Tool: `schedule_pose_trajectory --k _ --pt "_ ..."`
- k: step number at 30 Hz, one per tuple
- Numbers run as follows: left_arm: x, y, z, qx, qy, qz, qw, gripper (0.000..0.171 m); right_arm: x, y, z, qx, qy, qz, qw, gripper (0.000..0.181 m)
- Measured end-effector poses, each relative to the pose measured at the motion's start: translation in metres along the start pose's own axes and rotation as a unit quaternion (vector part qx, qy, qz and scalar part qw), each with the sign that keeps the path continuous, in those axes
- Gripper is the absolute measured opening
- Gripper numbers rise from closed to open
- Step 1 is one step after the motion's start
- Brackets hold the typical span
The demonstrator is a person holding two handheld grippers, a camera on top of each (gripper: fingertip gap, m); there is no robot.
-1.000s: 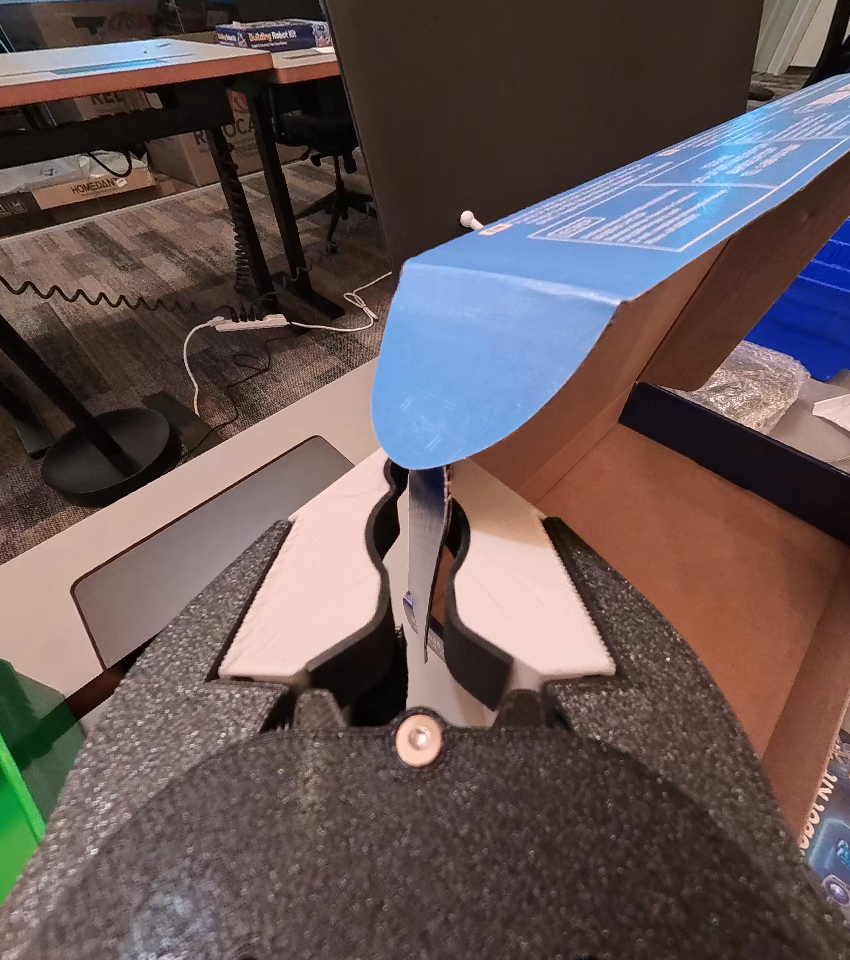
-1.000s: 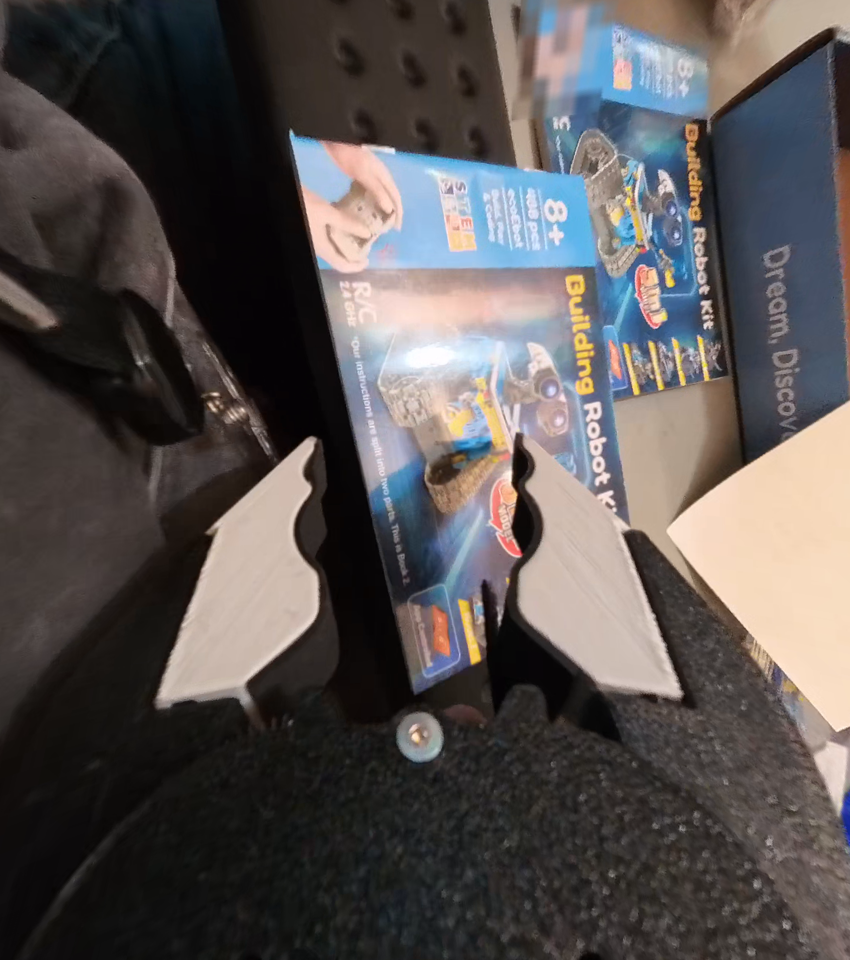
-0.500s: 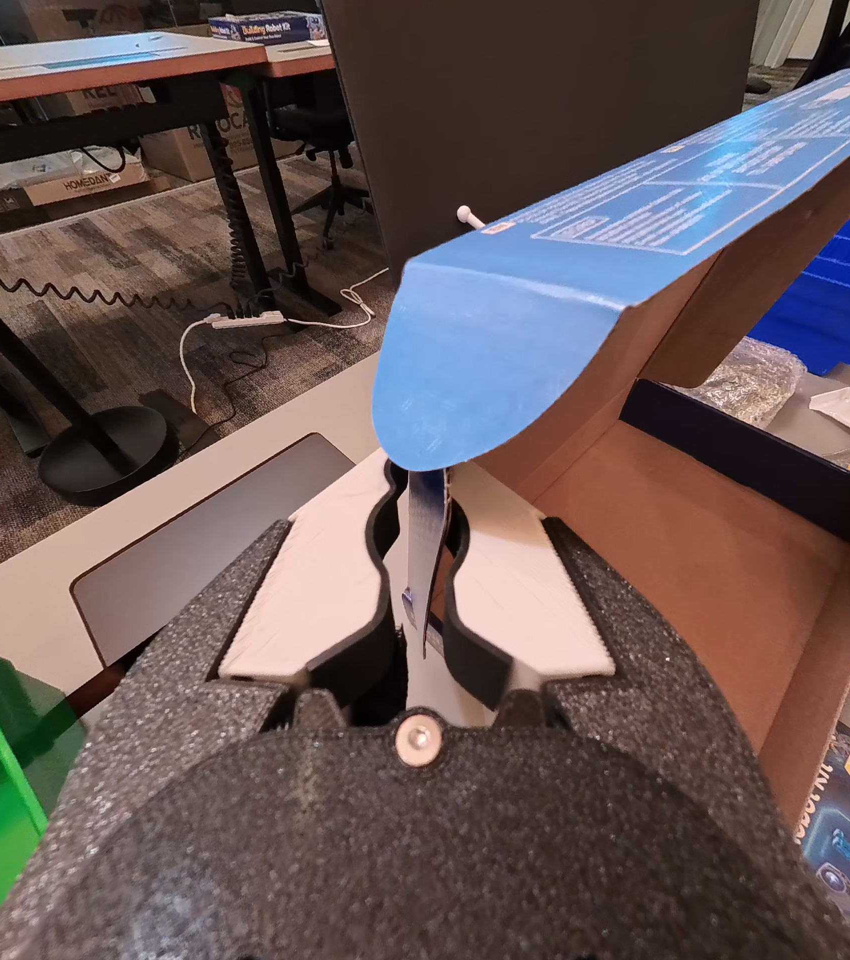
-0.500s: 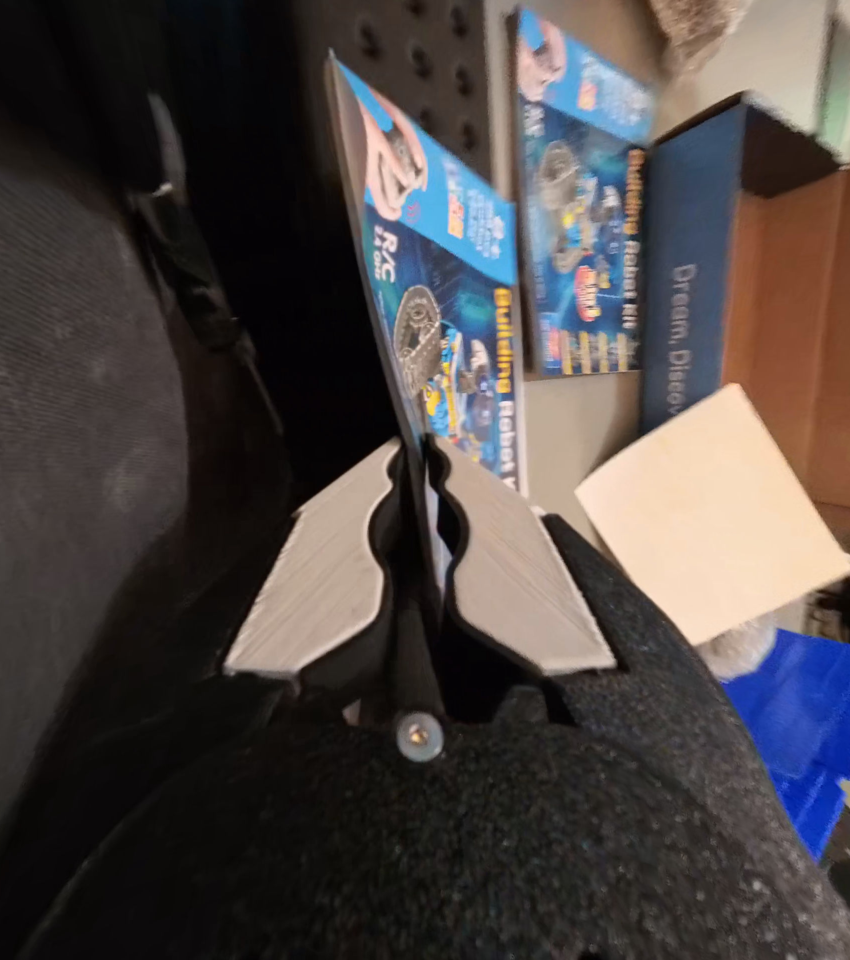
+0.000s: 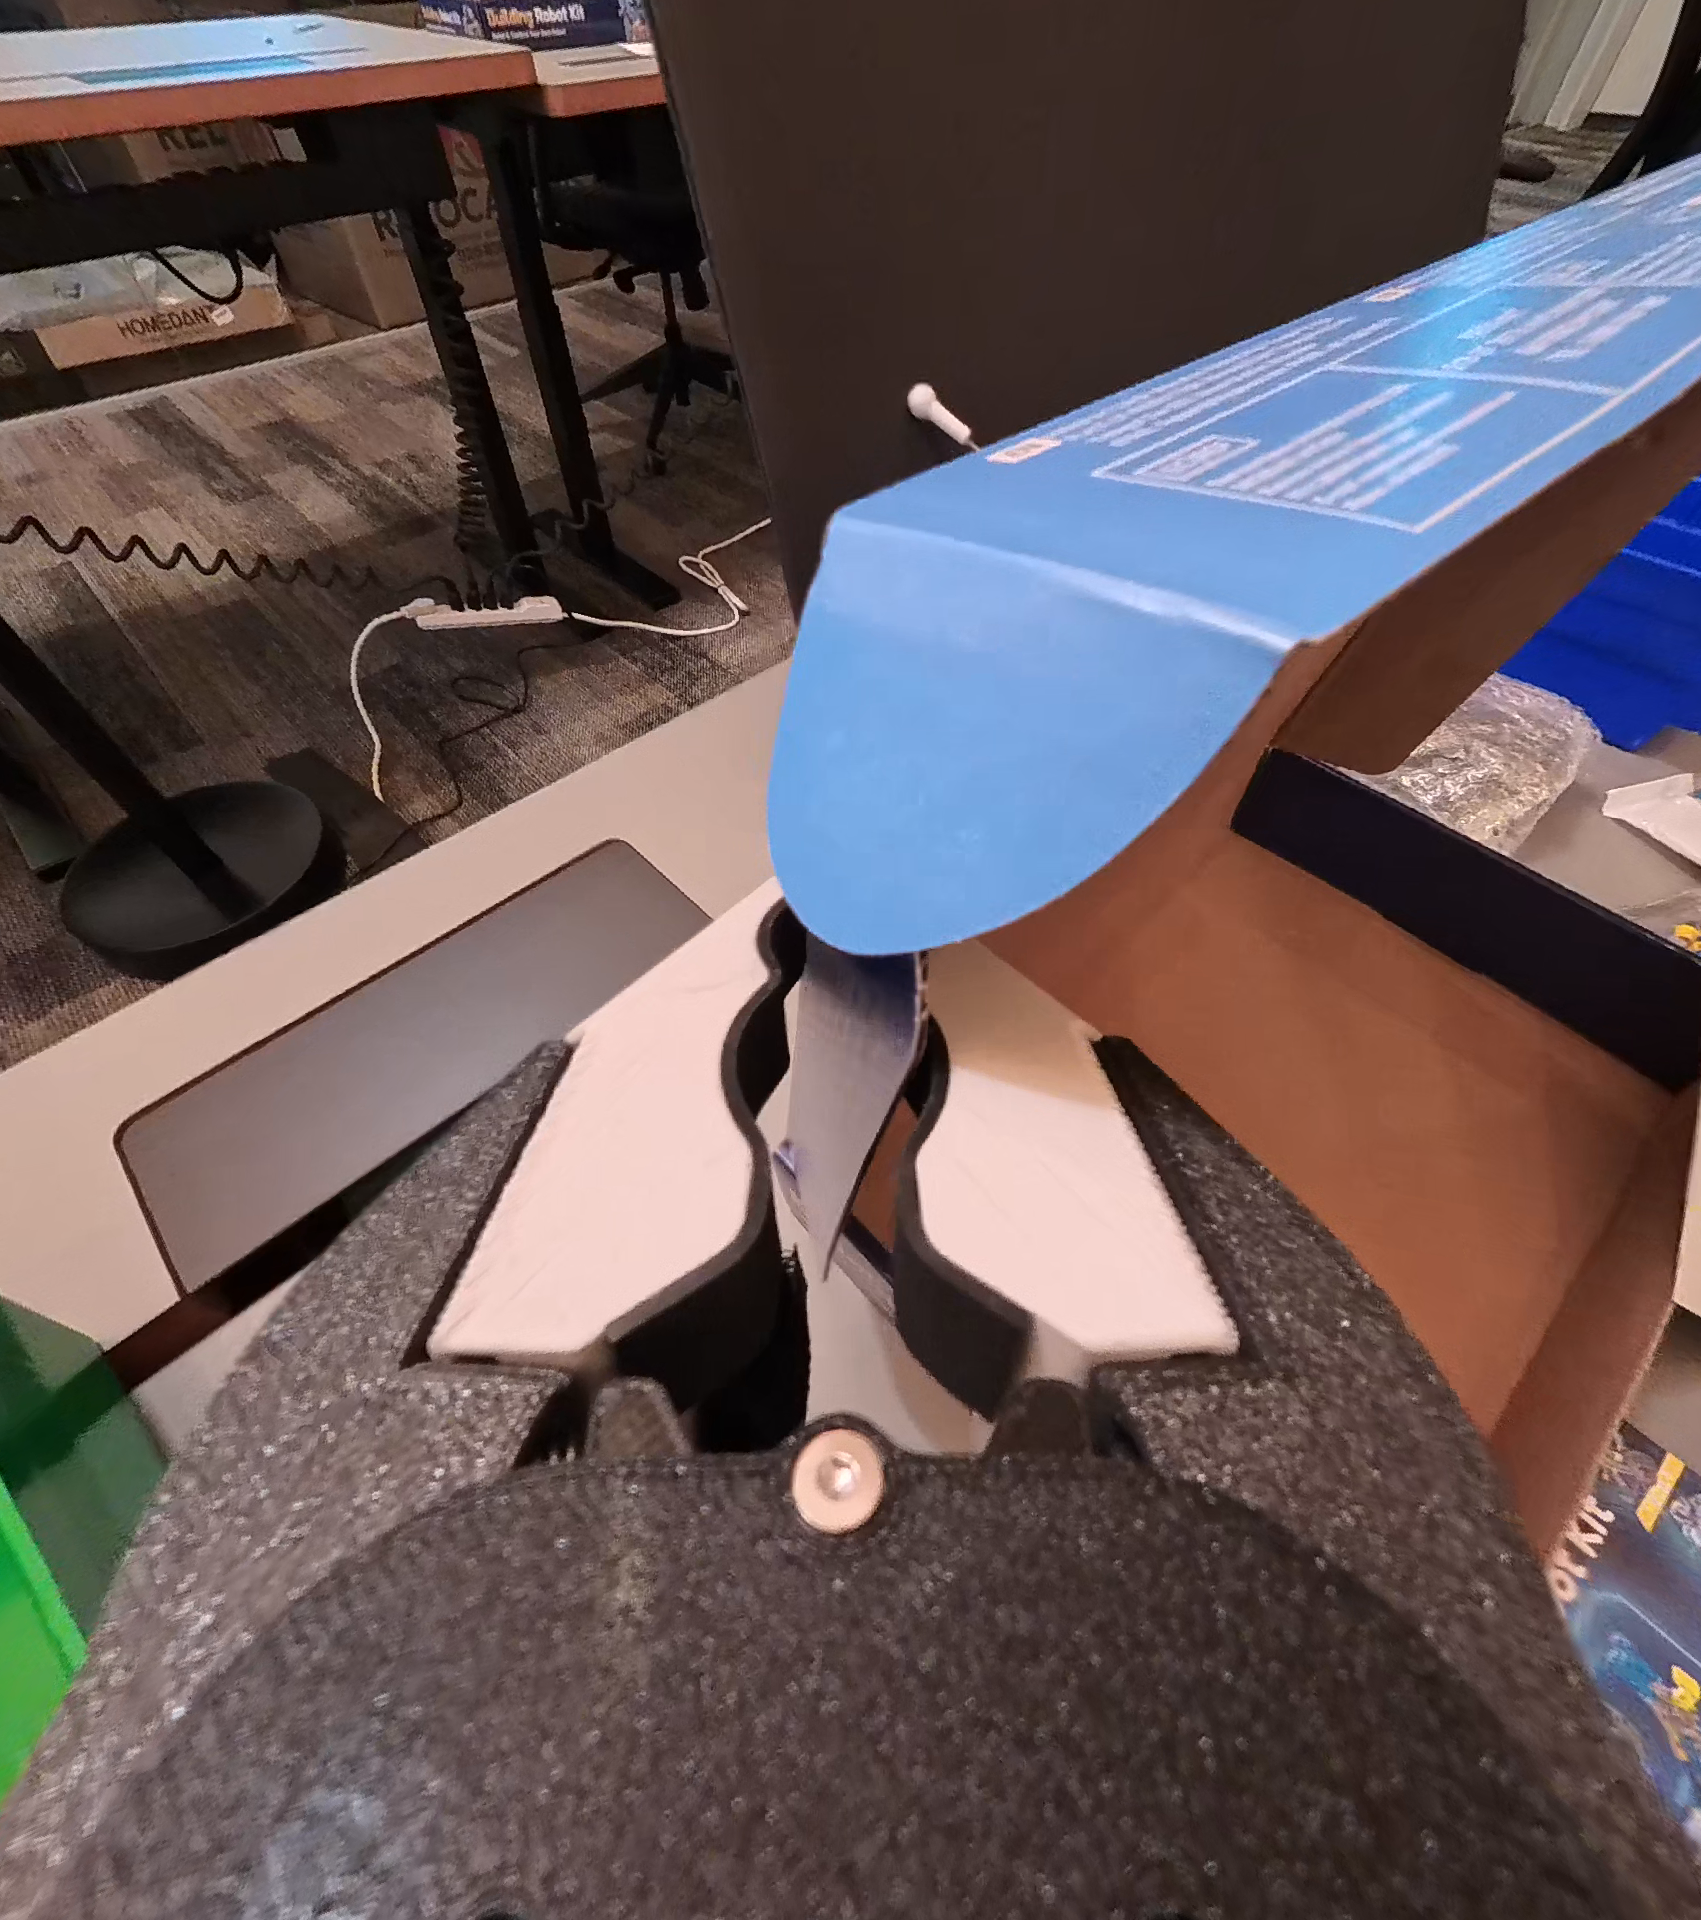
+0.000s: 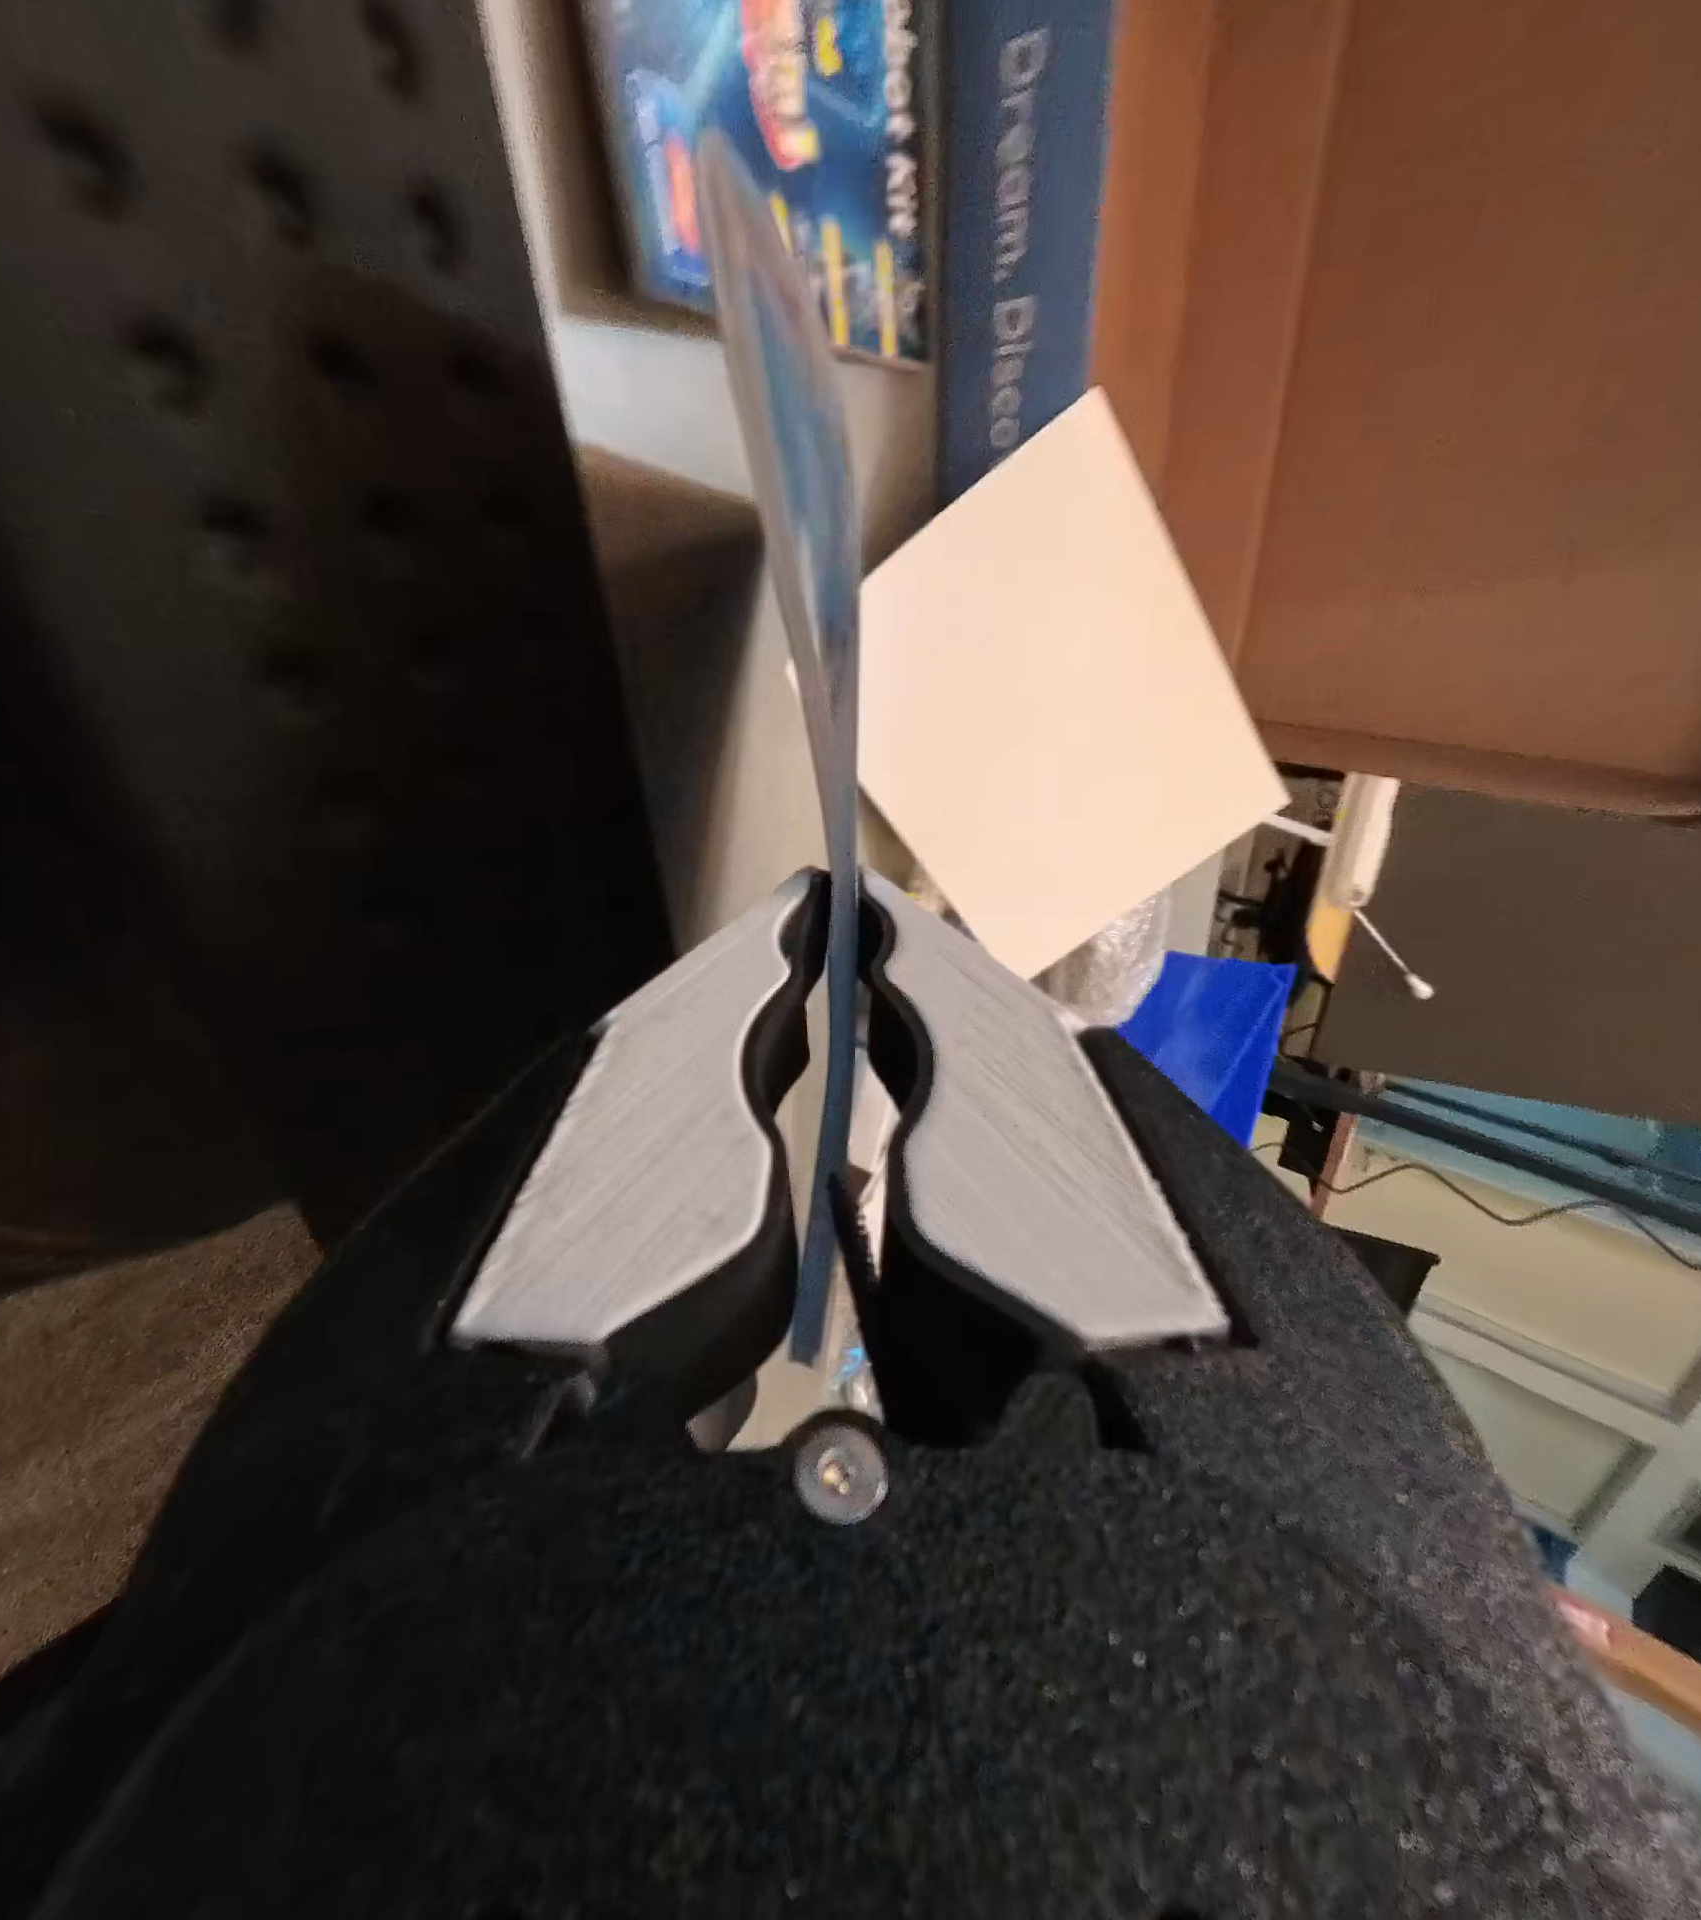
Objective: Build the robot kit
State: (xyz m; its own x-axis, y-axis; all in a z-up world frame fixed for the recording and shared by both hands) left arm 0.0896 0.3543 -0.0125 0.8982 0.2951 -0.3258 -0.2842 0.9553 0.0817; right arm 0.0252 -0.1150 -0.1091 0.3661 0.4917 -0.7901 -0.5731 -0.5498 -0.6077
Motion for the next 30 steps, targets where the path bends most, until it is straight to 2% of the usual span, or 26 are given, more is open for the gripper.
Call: schedule_pose_trajectory --k 4,6,7,8,9,12,14,15,18,19,21,22,24,28,30 --pt "-0.007 -0.006 -0.004 0.001 0.019 0.011 1.000 0.013 0.004 0.029 -0.006 -0.015 -0.037 0.068 0.997 0.002" --pt "-0.011 -0.008 -0.002 0.007 0.026 0.023 0.999 0.013 0.007 0.043 -0.009 -0.003 -0.058 0.116 0.992 0.010" --pt "-0.013 -0.010 0.000 0.009 0.028 0.028 0.999 0.013 0.005 0.047 -0.010 0.012 -0.070 0.145 0.987 0.027" --pt "-0.015 -0.012 0.000 0.009 0.033 0.033 0.999 0.013 0.000 0.045 -0.009 0.041 -0.086 0.166 0.981 0.047" --pt "-0.017 -0.013 0.000 0.008 0.038 0.037 0.999 0.014 -0.008 0.037 -0.008 0.069 -0.107 0.180 0.975 0.059" --pt "-0.024 -0.019 -0.002 -0.005 0.045 0.048 0.998 0.018 -0.037 -0.017 -0.009 0.126 -0.231 0.175 0.949 0.060" --pt "-0.029 -0.019 -0.003 -0.014 0.053 0.063 0.997 0.022 -0.040 -0.061 -0.017 0.172 -0.298 0.183 0.921 0.060" --pt "-0.032 -0.019 -0.003 -0.015 0.056 0.071 0.996 0.024 -0.029 -0.084 -0.025 0.199 -0.319 0.194 0.906 0.060" --pt "-0.040 -0.020 -0.003 0.001 0.067 0.095 0.993 0.029 0.034 -0.149 -0.059 0.321 -0.336 0.236 0.853 0.070" --pt "-0.043 -0.019 -0.004 0.013 0.072 0.108 0.991 0.032 0.055 -0.168 -0.071 0.367 -0.346 0.261 0.823 0.071" --pt "-0.050 -0.021 -0.005 0.032 0.076 0.125 0.989 0.036 0.077 -0.191 -0.082 0.418 -0.404 0.339 0.740 0.066" --pt "-0.054 -0.022 -0.006 0.037 0.074 0.127 0.989 0.035 0.086 -0.201 -0.088 0.436 -0.417 0.339 0.722 0.059" --pt "-0.062 -0.025 -0.008 0.035 0.071 0.121 0.989 0.035 0.104 -0.211 -0.098 0.445 -0.407 0.310 0.735 0.058" --pt "-0.072 -0.027 -0.012 0.021 0.067 0.109 0.992 0.035 0.131 -0.205 -0.100 0.435 -0.353 0.314 0.767 0.064" --pt "-0.075 -0.027 -0.014 0.012 0.064 0.105 0.992 0.035 0.135 -0.200 -0.097 0.433 -0.353 0.339 0.757 0.057"
Point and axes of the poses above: each gripper's, where its closed fingertips meet, x out along the fingers, z out of its top, y = z × x across the jaws, the point moved 6 cm from there along -x, back along the fingers, and after that the axes turned 14 degrees about z, right-handed, at the moved point
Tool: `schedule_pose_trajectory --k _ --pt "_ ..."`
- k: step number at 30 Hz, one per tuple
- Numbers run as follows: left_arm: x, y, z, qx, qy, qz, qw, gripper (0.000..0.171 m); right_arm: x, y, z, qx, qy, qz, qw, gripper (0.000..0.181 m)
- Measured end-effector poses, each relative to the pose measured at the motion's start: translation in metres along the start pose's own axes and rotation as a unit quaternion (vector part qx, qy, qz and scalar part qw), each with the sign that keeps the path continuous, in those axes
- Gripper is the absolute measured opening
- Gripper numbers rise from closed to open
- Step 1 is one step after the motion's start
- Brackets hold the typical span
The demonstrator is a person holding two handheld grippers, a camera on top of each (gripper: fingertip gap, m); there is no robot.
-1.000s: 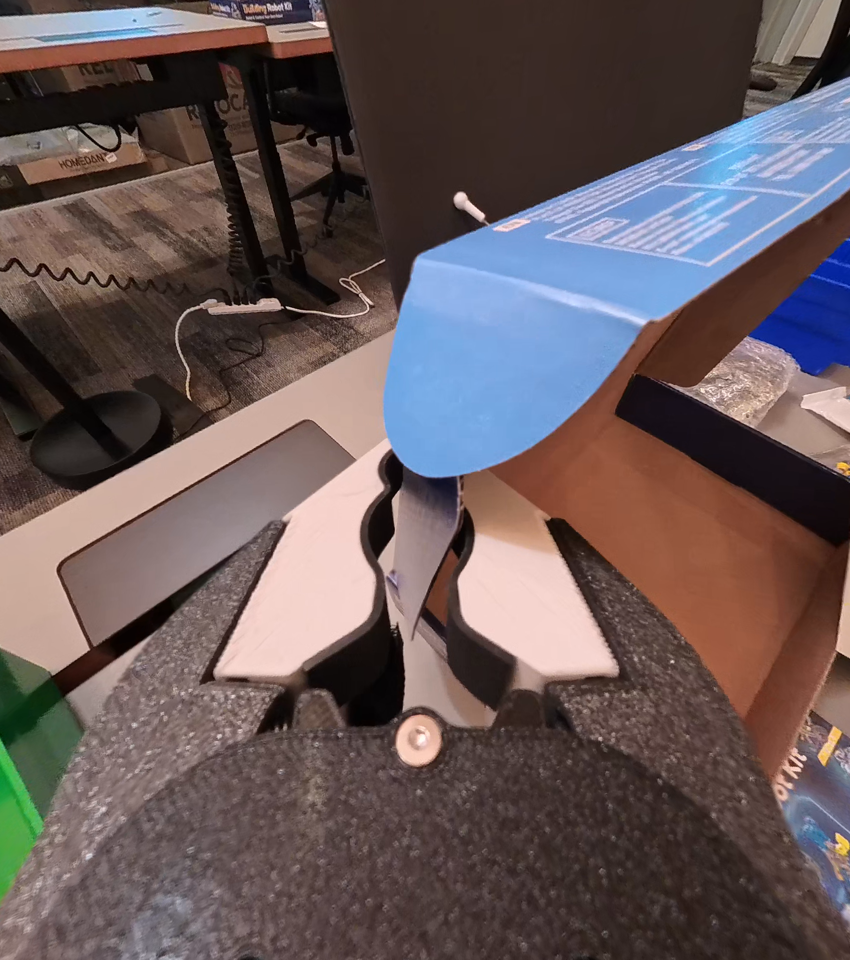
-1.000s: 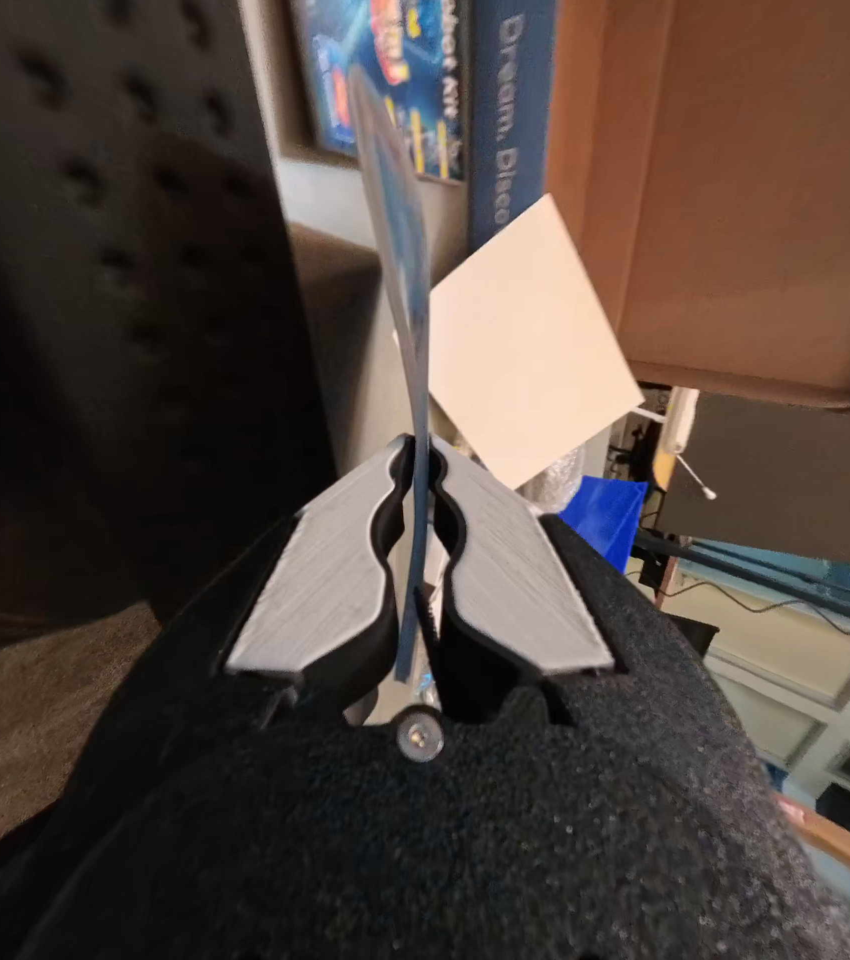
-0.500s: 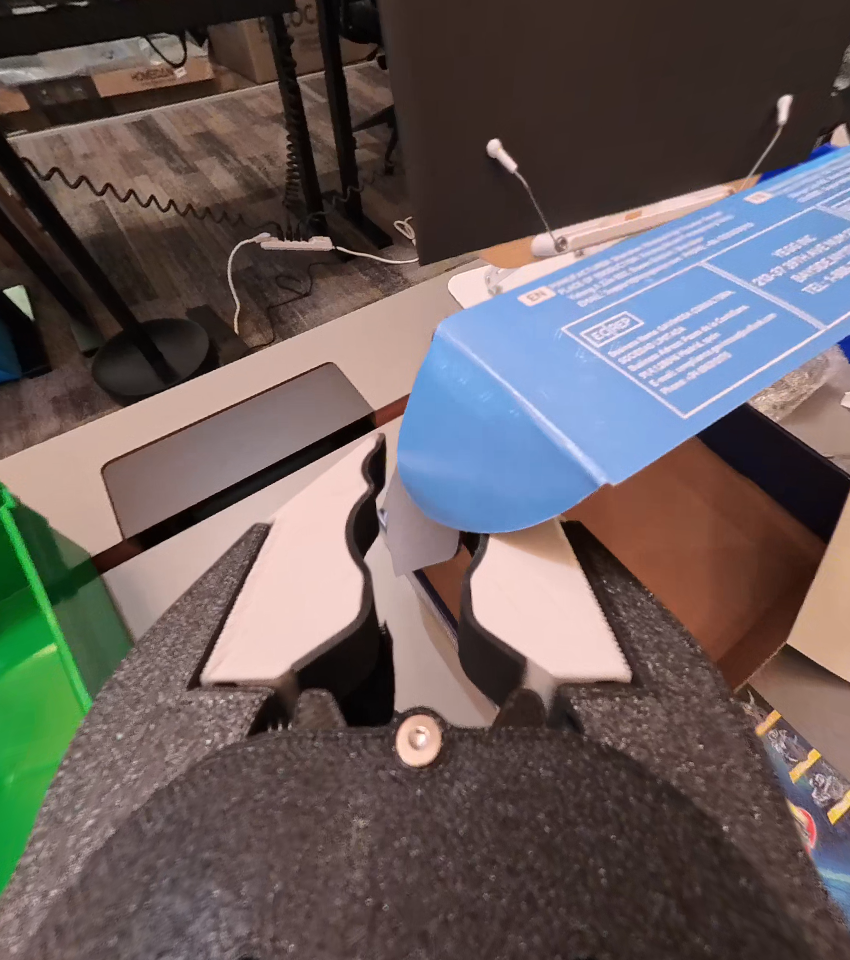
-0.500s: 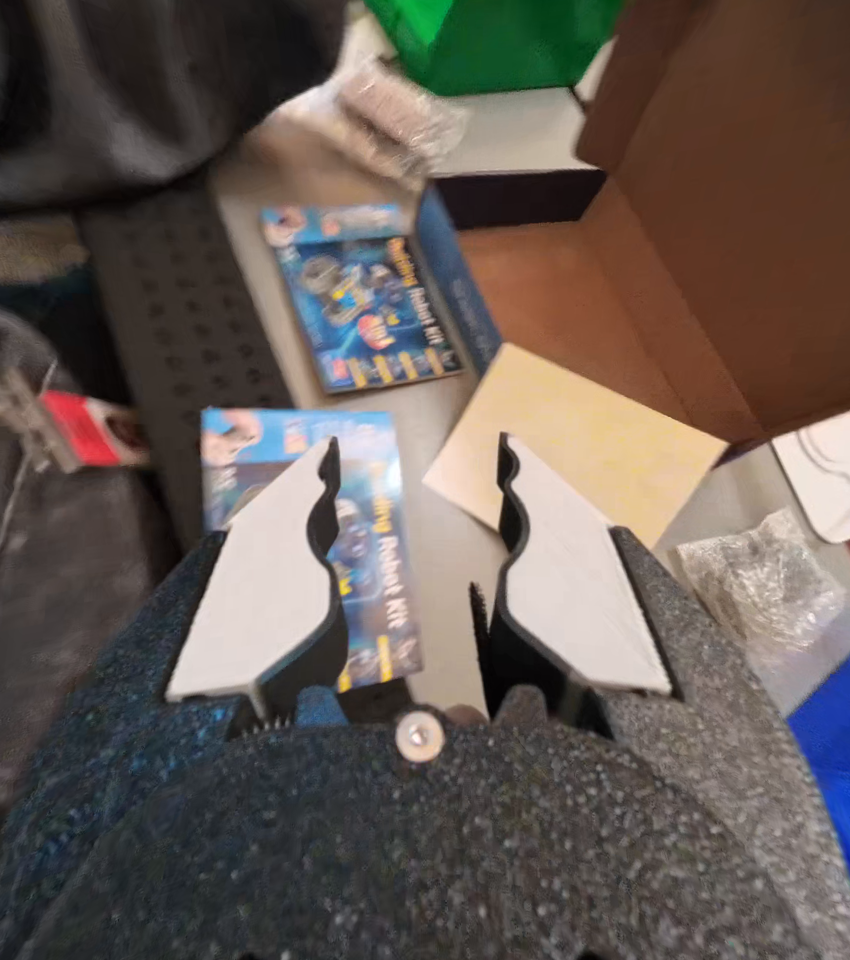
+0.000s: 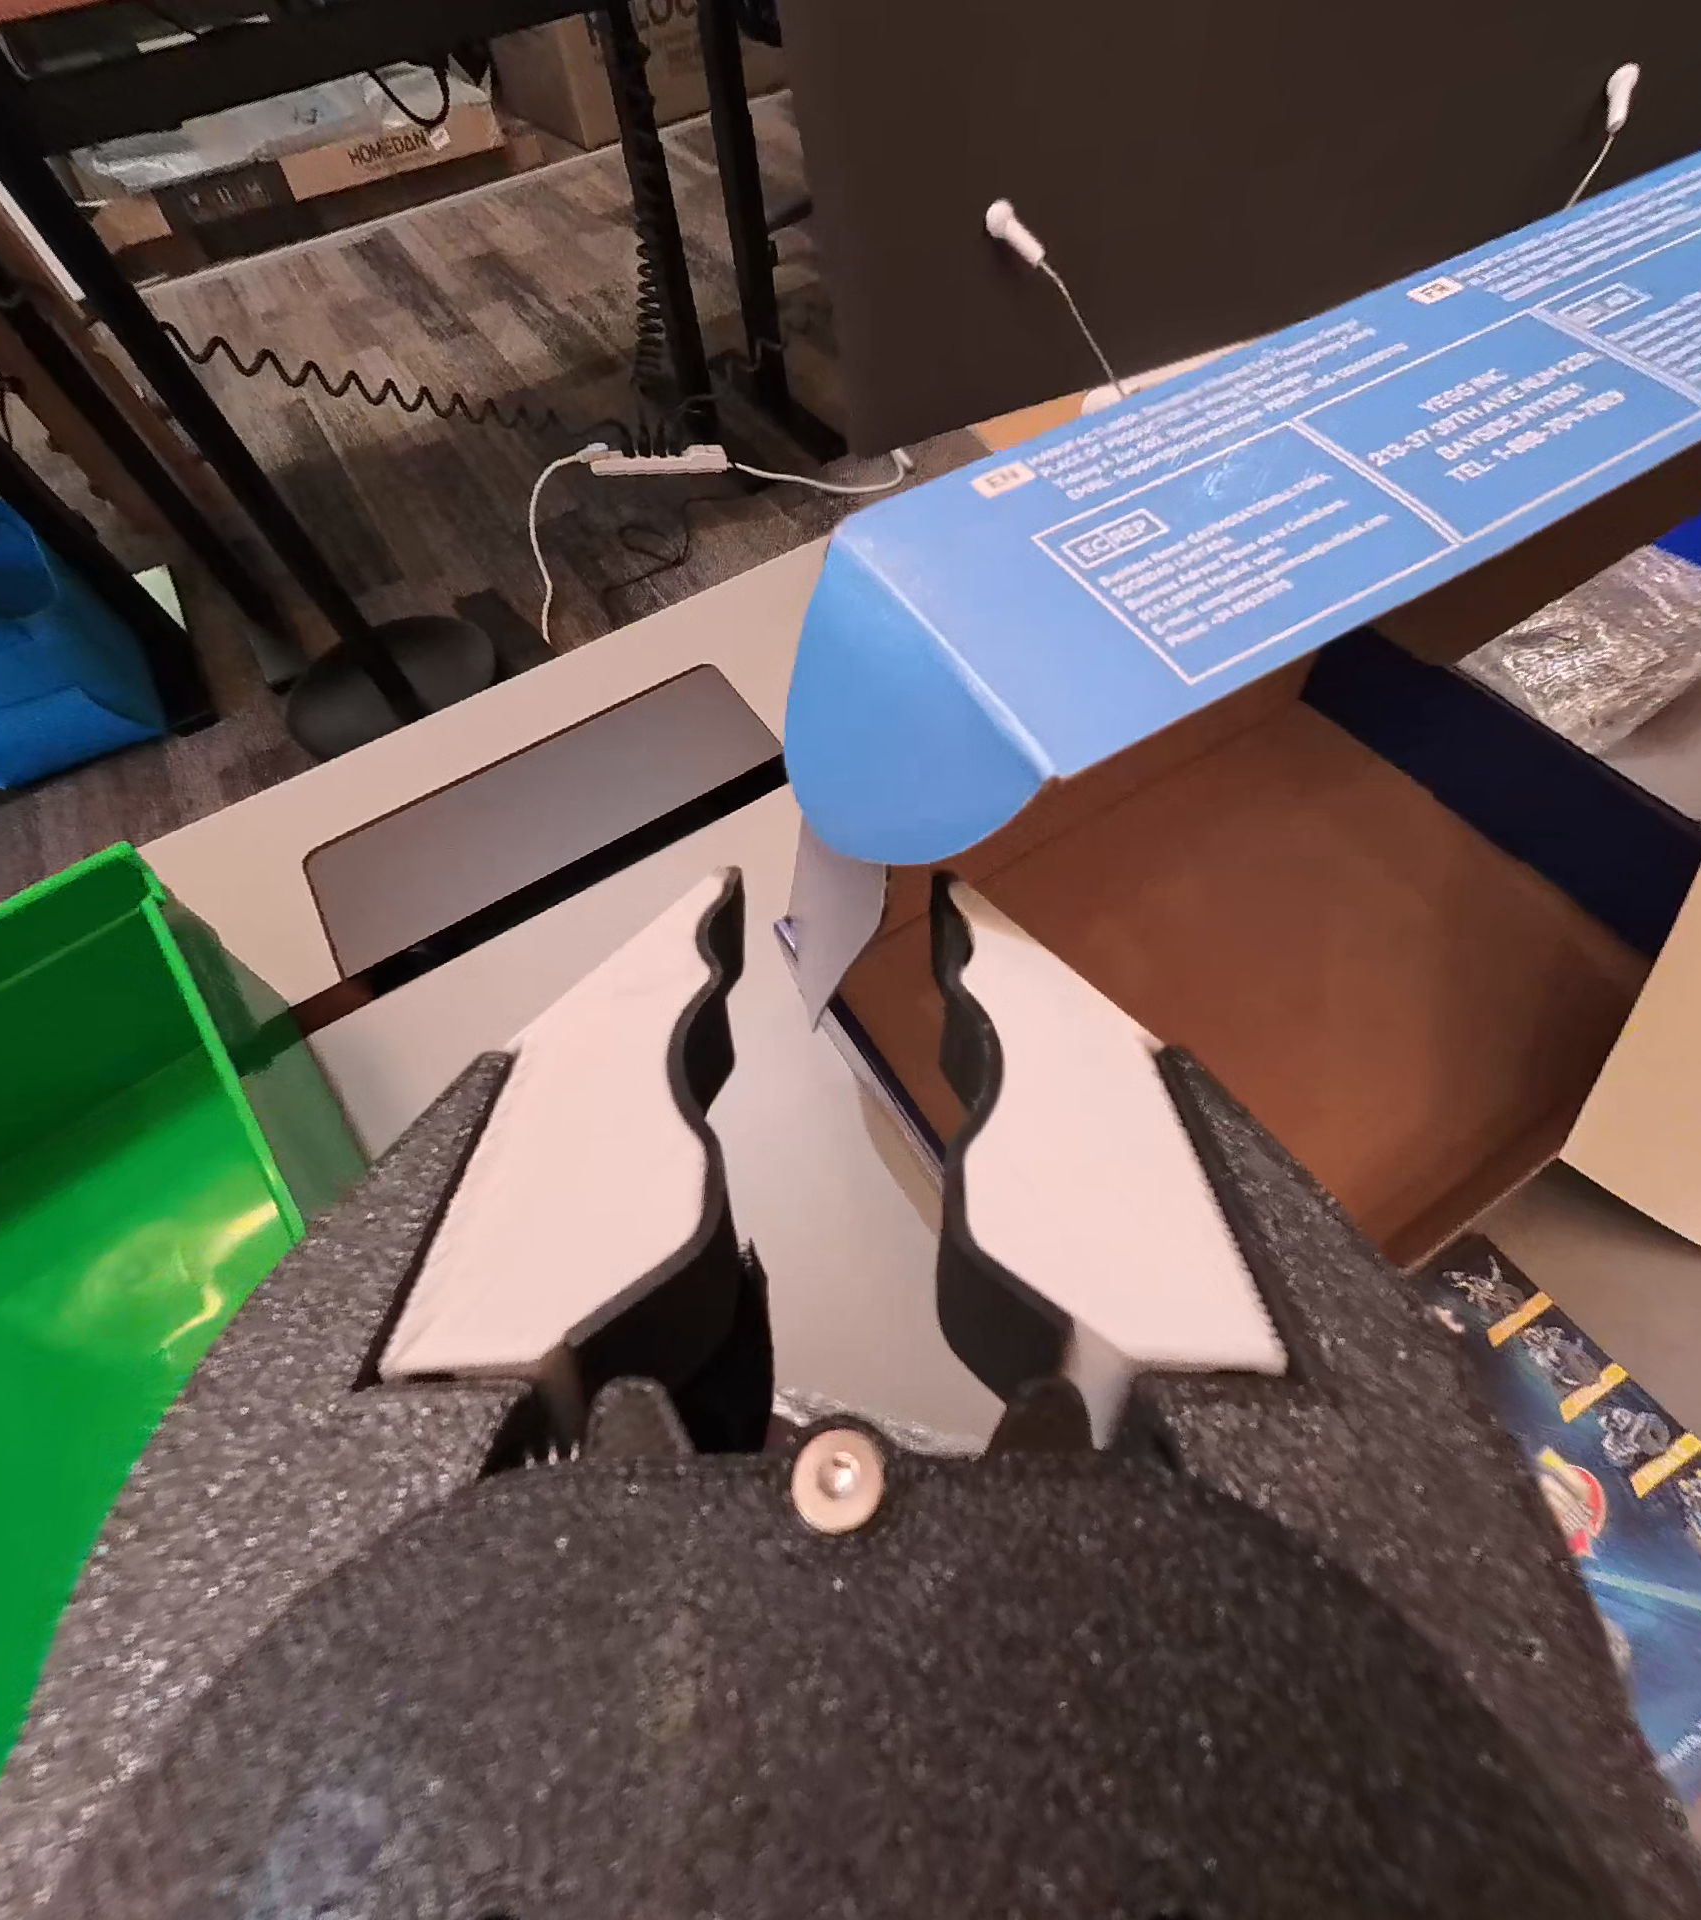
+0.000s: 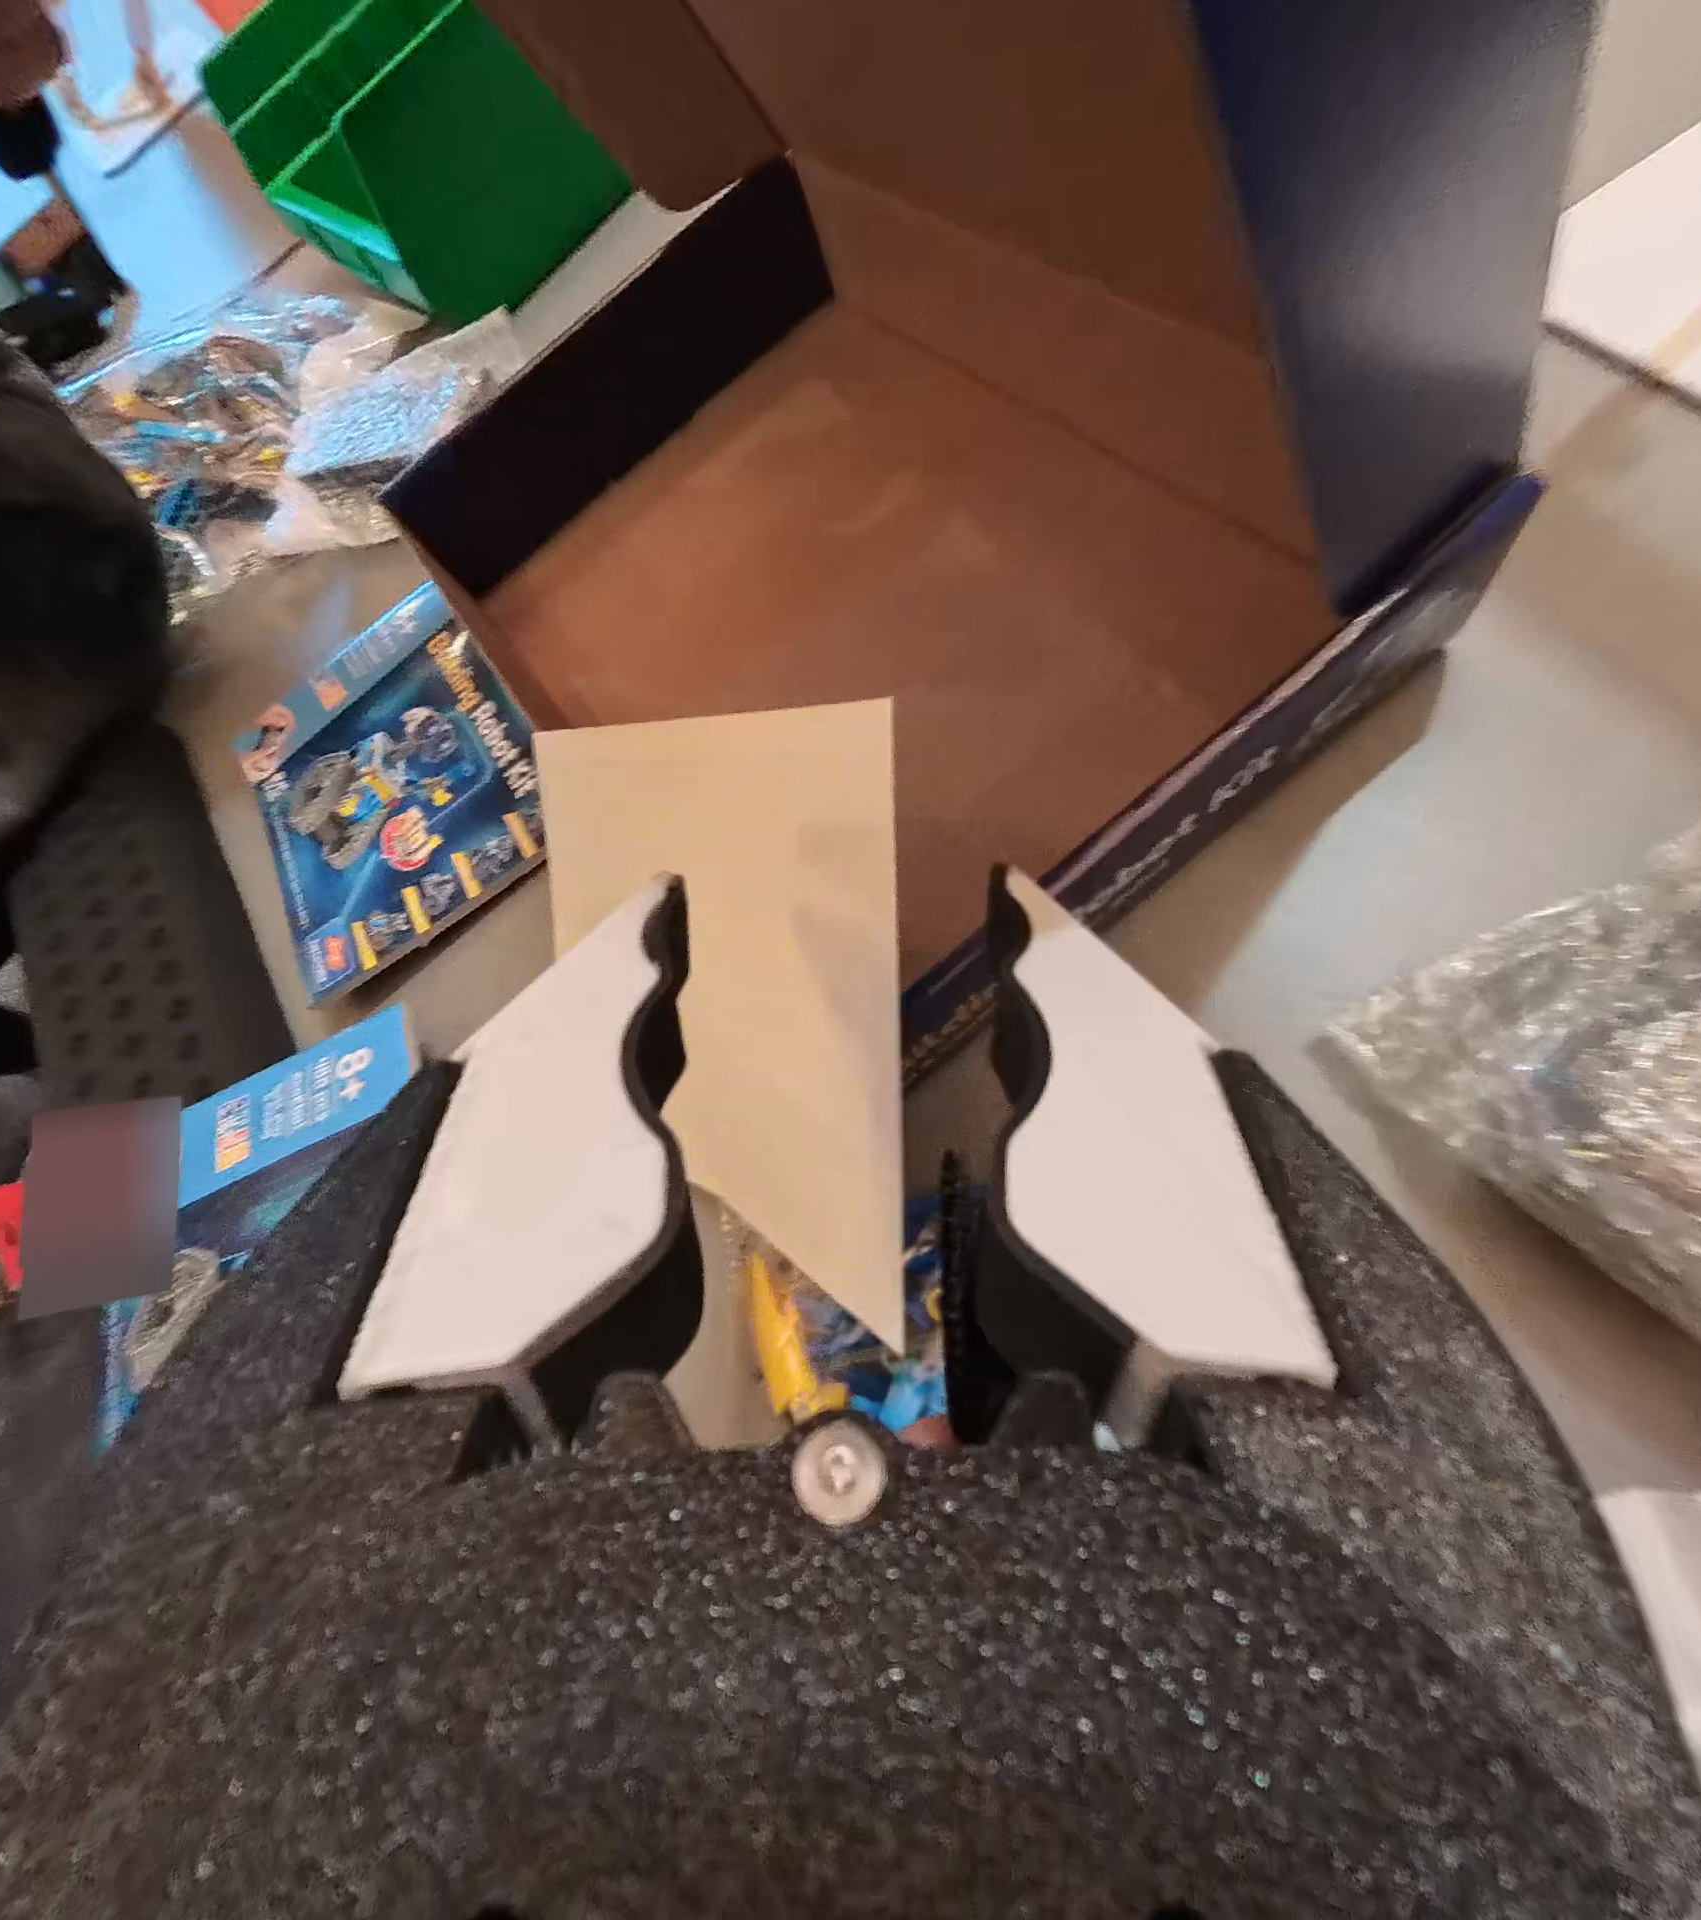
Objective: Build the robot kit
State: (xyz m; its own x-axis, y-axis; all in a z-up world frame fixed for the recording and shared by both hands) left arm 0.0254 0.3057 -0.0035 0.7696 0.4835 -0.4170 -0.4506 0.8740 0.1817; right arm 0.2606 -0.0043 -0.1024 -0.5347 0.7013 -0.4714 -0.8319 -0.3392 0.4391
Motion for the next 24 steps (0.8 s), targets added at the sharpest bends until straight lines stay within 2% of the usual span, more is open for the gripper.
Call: schedule_pose_trajectory --k 3,6,9,13,15,18,20,22,24 --pt "-0.007 -0.001 -0.005 -0.004 -0.001 0.003 1.000 0.035 0.001 0.006 -0.005 0.004 0.026 0.015 1.000 0.025" --pt "-0.021 -0.005 -0.013 -0.004 -0.003 0.003 1.000 0.035 -0.012 0.028 0.003 -0.042 0.012 -0.002 0.999 0.003" --pt "-0.039 -0.008 -0.020 -0.017 -0.006 0.000 1.000 0.035 -0.038 0.070 0.016 -0.142 -0.001 -0.060 0.988 0.000" --pt "-0.054 -0.011 -0.019 -0.063 -0.013 -0.021 0.998 0.035 -0.066 0.126 0.019 -0.288 0.014 -0.182 0.940 0.000" --pt "-0.052 -0.010 -0.015 -0.080 -0.017 -0.020 0.996 0.035 -0.069 0.126 0.011 -0.279 0.037 -0.215 0.935 0.000" --pt "-0.036 -0.006 -0.017 -0.087 -0.014 0.008 0.996 0.037 -0.065 0.097 0.008 -0.201 0.013 -0.211 0.956 0.000" --pt "-0.017 -0.008 -0.024 -0.095 -0.009 0.008 0.995 0.054 -0.062 0.072 0.021 -0.154 -0.042 -0.216 0.963 0.029" --pt "0.005 -0.015 -0.031 -0.103 -0.004 -0.003 0.995 0.062 -0.053 0.044 0.036 -0.126 -0.089 -0.229 0.961 0.051" --pt "0.025 -0.019 -0.035 -0.102 0.004 0.001 0.995 0.070 -0.035 0.015 0.046 -0.120 -0.091 -0.254 0.955 0.068"
Point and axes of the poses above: each gripper's, where its closed fingertips meet, x out along the fingers, z out of its top, y = z × x across the jaws, the point moved 6 cm from there along -x, back along the fingers, and after that the axes turned 14 degrees about z, right-handed, at the moved point
